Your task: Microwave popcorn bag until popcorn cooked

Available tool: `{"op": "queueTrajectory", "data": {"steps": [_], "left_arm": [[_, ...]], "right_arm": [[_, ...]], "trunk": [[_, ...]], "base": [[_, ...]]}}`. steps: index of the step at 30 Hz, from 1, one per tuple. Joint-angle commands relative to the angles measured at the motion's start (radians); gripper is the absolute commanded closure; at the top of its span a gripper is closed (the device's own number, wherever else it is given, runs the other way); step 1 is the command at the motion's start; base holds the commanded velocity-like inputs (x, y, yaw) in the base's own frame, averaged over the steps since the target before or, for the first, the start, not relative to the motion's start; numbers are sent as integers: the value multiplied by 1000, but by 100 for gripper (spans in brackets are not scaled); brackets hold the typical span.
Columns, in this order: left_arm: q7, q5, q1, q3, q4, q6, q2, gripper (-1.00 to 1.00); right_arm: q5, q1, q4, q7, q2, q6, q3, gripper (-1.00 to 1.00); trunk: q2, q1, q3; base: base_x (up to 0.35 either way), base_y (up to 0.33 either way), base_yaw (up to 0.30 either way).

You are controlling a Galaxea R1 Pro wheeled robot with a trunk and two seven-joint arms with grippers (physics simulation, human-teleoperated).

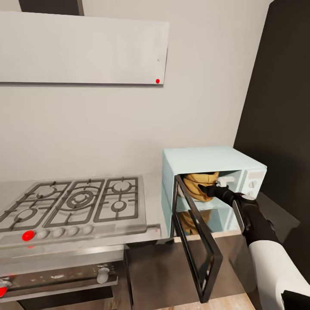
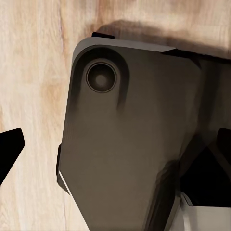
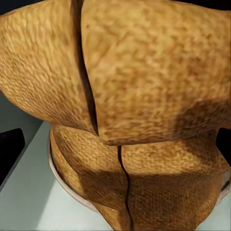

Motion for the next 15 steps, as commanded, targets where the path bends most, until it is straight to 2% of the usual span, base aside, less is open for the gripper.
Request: {"op": "queueTrajectory", "data": {"steps": [1,9,15], "left_arm": [[1,5,0,1,-1,-2,0,-100],[-10,4,0,0,-1,-3,1,-100],[0,4,0,1,-1,-5,-1,-100]], "right_arm": [[10,-1,-1,9,0,3,-3,-100],[15,-1,-2,8,-7,6,-4,-100],[54,-1,-3,2,-7,13,-4,-100]], "trunk": [[-1,0,-1],[-1,0,-1],[-1,0,-1]], "base": [[104,0,0],[13,0,0],[-250,0,0]]}}
